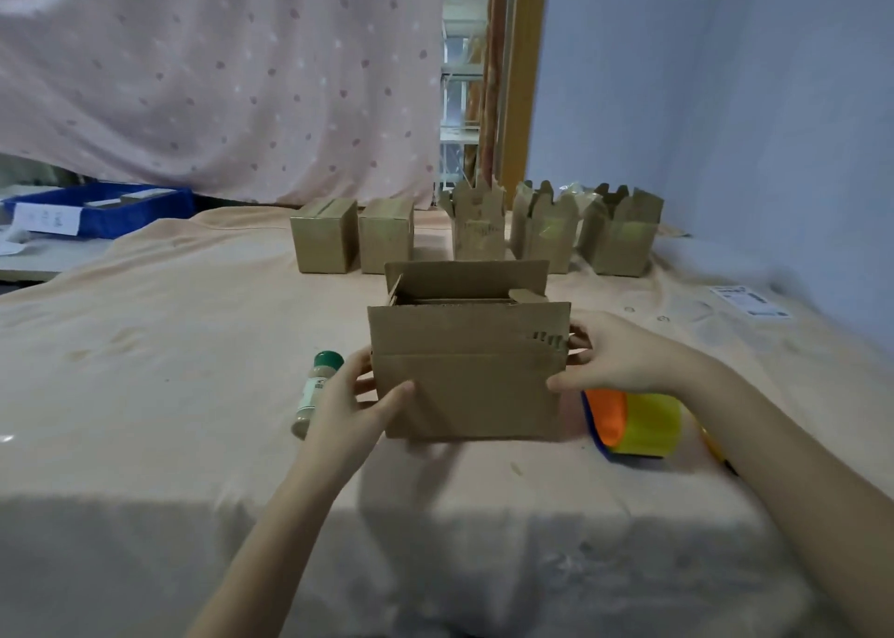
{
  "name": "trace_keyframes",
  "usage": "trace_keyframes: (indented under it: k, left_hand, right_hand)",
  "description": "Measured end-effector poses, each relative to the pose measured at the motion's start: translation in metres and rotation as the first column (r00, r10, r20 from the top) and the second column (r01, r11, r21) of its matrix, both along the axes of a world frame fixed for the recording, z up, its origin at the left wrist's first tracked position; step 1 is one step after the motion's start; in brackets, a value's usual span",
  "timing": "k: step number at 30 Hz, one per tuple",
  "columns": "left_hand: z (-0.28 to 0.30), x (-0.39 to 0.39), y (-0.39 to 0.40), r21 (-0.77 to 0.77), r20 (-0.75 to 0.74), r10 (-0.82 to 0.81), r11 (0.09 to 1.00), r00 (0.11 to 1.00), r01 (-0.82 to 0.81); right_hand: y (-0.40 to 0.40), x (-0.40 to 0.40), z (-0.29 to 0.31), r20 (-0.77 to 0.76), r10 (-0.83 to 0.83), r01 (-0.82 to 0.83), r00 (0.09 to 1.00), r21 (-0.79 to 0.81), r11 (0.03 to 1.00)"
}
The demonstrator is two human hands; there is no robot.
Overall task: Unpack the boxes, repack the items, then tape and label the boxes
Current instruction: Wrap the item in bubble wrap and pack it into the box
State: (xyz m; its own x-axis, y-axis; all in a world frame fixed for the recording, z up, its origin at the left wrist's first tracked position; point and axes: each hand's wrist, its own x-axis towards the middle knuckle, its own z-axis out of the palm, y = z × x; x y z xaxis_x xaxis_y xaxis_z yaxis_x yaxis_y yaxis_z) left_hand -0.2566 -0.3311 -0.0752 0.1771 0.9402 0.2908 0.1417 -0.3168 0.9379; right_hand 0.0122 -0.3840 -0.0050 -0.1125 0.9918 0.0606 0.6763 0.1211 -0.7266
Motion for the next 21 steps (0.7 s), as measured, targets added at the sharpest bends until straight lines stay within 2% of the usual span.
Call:
trace_keyframes:
  k: [4,7,10,12,13,15,17,21]
  left_hand:
    - [-0.009,0.002,-0.005,-0.008,-0.052,0.003,1.0,0.999,-0.004]
    - [-0.006,-0.005,-0.002,-0.029,-0.092,-0.01,1.0,0.996,0.007]
    - [0.012,-0.014,0.004,-0.101,-0.072,-0.009,0.995,0.997,0.001]
    - [0.029,-0.015,0.004,-0.196,0.009,0.016,0.981,1.0,-0.014]
    - [0.037,-0.013,0.003,-0.242,0.057,0.034,0.97,0.998,-0.019]
    - [0.05,-0.011,0.0,-0.291,0.098,0.063,0.956,0.993,-0.032]
    - [0.056,-0.009,-0.003,-0.267,0.073,0.074,0.962,0.995,-0.052]
    - [0.055,-0.01,-0.013,-0.15,-0.053,0.009,0.989,0.999,-0.017]
  right_hand:
    - [-0.01,-0.001,-0.007,0.108,0.013,-0.012,0.994,-0.01,1.0]
    - [-0.011,0.002,-0.006,0.086,0.054,-0.047,0.995,-0.074,0.996]
    - [-0.01,-0.002,0.008,-0.059,-0.079,0.073,0.995,-0.099,0.992]
    - [-0.01,-0.009,0.015,-0.152,-0.209,0.193,0.966,-0.112,0.975]
    - [-0.009,-0.014,0.018,-0.145,-0.255,0.241,0.956,-0.109,0.964]
    - [-0.007,-0.019,0.019,-0.011,-0.304,0.303,0.953,-0.047,0.952]
    - [-0.008,-0.023,0.017,0.068,-0.32,0.32,0.945,0.019,0.947]
    - [-0.014,-0.026,0.01,-0.022,-0.31,0.31,0.951,0.037,0.95]
